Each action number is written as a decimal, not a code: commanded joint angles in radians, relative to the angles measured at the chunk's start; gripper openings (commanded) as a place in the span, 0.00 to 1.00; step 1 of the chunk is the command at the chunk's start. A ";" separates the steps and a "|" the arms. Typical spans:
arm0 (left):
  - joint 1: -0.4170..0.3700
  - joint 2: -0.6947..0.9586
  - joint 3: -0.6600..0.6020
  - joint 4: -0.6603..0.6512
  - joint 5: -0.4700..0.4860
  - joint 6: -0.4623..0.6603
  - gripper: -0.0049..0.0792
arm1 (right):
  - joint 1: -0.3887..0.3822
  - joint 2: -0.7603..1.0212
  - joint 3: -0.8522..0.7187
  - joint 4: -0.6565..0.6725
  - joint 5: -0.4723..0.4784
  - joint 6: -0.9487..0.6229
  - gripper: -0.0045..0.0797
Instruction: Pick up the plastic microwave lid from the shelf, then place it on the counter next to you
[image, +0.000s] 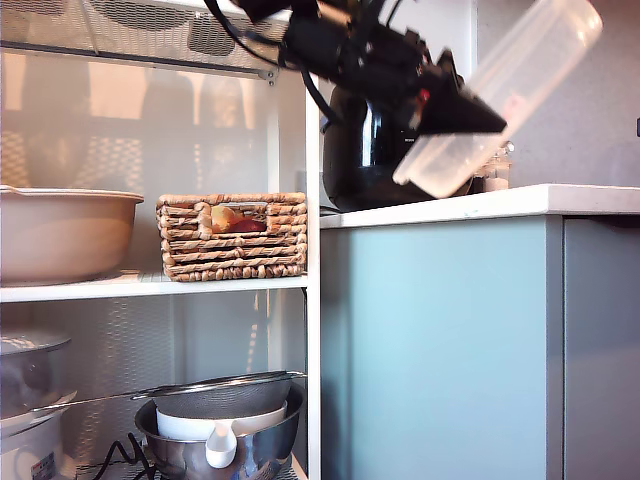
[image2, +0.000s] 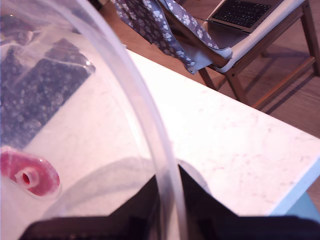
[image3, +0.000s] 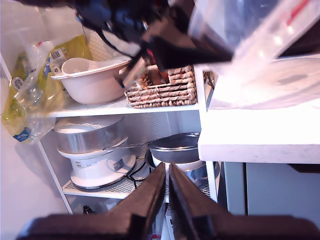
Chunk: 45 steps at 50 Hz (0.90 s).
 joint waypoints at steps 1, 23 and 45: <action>0.000 0.034 0.010 0.023 0.010 0.008 0.04 | 0.003 -0.006 0.011 0.005 0.001 0.001 0.04; 0.009 0.060 0.010 0.031 0.017 0.031 0.23 | 0.003 -0.006 0.012 0.004 0.011 0.001 0.04; 0.010 0.060 0.010 0.039 -0.017 0.101 0.35 | 0.003 -0.006 0.011 0.005 0.013 0.001 0.04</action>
